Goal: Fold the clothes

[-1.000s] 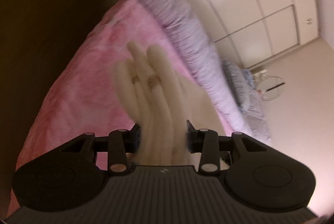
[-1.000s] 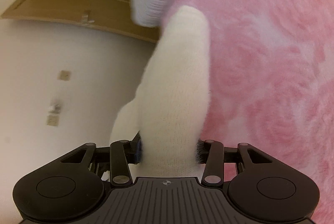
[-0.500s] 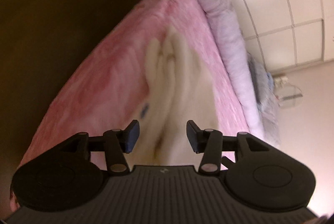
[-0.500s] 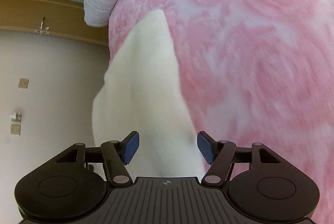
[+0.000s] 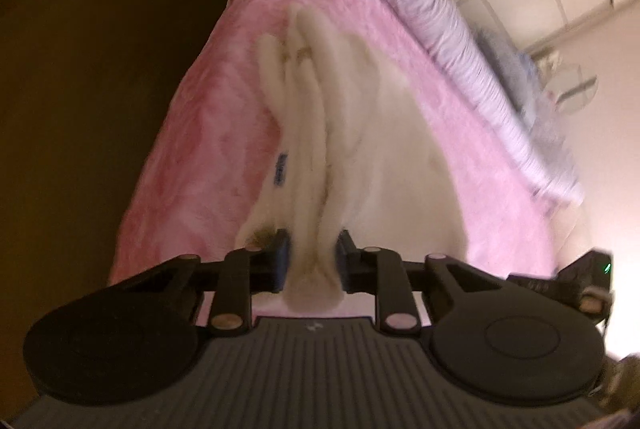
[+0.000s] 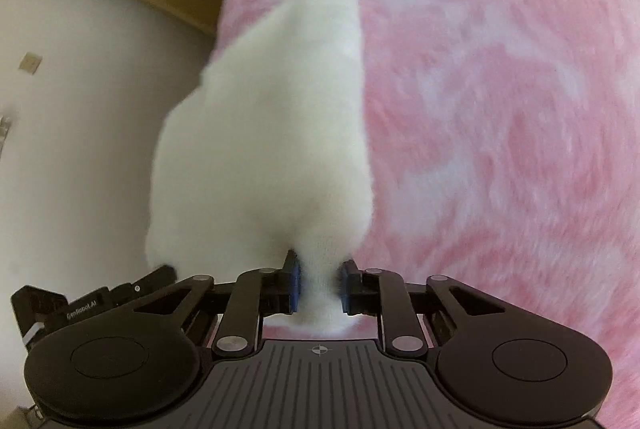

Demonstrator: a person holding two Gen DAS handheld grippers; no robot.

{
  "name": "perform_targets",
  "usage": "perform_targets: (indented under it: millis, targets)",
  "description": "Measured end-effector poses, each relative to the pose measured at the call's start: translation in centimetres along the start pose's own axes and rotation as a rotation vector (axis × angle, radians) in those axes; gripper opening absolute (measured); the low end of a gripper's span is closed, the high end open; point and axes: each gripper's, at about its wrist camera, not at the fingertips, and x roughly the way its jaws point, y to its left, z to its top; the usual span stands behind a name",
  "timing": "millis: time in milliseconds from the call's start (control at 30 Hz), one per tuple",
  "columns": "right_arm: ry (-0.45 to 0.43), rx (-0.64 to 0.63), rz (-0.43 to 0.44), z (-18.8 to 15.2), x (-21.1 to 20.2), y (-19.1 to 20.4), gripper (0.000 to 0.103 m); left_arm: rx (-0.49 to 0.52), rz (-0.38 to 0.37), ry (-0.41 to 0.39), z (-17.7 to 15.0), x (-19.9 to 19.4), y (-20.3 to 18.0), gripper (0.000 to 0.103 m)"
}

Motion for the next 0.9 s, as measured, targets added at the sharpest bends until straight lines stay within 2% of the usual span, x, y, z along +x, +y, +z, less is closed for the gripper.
perform_targets:
  millis: [67,167,200,300,467,567,700,767,833,900]
  targets:
    - [0.009,-0.013,-0.008,0.2,-0.8,-0.2,0.018,0.006,0.010,0.012,-0.5,0.2,-0.2,0.018]
    - [0.086,-0.040,-0.077,0.5,0.8,-0.2,0.027,-0.019,0.058,0.024,-0.7,1.4,0.0,0.021]
    - [0.083,-0.037,-0.088,0.5,0.7,-0.1,0.031,-0.017,0.075,0.036,-0.4,1.4,-0.5,0.022]
    - [0.037,-0.044,-0.124,1.0,-1.1,0.9,0.035,0.037,0.127,0.065,0.5,0.2,-2.2,0.022]
    - [-0.159,-0.139,-0.230,3.2,-4.4,3.6,0.035,0.189,0.196,-0.013,3.1,-2.6,-6.2,0.016]
    - [-0.188,-0.204,-0.244,4.9,-2.8,5.2,0.034,0.279,0.187,-0.022,4.5,-1.0,-8.1,0.011]
    - [-0.188,-0.260,-0.250,5.6,0.2,6.4,0.032,0.415,0.207,-0.005,5.8,3.2,-8.1,0.008]
    - [-0.191,-0.272,-0.276,5.7,2.1,6.3,0.030,0.423,0.249,0.012,6.3,5.1,-7.1,0.004]
    - [-0.151,-0.284,-0.298,7.2,5.5,5.2,0.030,0.432,0.293,0.031,6.6,6.9,-6.0,0.002]
    - [-0.116,-0.292,-0.291,7.5,6.6,4.6,0.030,0.397,0.282,0.027,7.0,7.4,-5.0,0.003]
